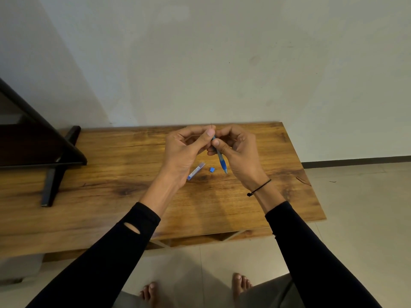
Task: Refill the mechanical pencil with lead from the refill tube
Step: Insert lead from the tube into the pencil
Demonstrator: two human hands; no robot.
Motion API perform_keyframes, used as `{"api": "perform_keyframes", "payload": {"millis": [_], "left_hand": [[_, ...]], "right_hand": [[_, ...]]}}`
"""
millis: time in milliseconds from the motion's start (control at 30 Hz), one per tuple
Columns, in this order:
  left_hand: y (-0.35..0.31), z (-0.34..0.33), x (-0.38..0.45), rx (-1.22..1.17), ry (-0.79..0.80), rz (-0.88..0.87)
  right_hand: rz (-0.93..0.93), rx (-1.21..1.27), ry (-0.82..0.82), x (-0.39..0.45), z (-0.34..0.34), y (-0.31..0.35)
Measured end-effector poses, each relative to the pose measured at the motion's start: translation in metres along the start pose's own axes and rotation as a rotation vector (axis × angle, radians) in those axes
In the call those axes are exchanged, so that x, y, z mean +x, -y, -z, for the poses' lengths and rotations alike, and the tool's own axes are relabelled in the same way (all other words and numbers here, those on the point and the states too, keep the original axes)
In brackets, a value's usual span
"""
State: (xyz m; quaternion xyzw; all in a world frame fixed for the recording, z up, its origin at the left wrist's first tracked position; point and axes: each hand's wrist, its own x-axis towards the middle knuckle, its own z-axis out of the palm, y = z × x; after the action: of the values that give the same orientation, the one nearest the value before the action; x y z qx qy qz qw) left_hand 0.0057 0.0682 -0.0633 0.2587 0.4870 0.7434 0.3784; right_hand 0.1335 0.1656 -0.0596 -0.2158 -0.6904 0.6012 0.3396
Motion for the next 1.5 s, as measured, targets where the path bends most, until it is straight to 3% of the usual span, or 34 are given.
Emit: {"api": "perform_keyframes", "payload": {"millis": [267, 367, 567, 733, 900, 1333, 1500], "left_hand": [[0.000, 0.001, 0.002, 0.070, 0.021, 0.011], [0.000, 0.002, 0.002, 0.100, 0.035, 0.069], [-0.002, 0.002, 0.004, 0.160, 0.025, 0.080], [0.000, 0.005, 0.005, 0.192, -0.023, 0.074], [0.002, 0.002, 0.005, 0.217, -0.047, 0.067], [0.010, 0.002, 0.002, 0.371, 0.055, 0.030], [0.013, 0.004, 0.004, 0.501, 0.118, -0.036]], "right_hand": [[0.002, 0.096, -0.032, 0.000, 0.002, 0.000], [0.016, 0.020, -0.021, 0.000, 0.004, -0.002], [-0.011, -0.250, -0.014, 0.008, 0.025, -0.002], [-0.237, -0.715, -0.103, 0.010, 0.071, -0.030], [-0.281, -1.090, 0.132, 0.005, 0.070, -0.055], [-0.193, -1.321, 0.293, 0.003, 0.059, -0.048], [-0.177, -0.955, 0.039, 0.008, 0.065, -0.031]]}}
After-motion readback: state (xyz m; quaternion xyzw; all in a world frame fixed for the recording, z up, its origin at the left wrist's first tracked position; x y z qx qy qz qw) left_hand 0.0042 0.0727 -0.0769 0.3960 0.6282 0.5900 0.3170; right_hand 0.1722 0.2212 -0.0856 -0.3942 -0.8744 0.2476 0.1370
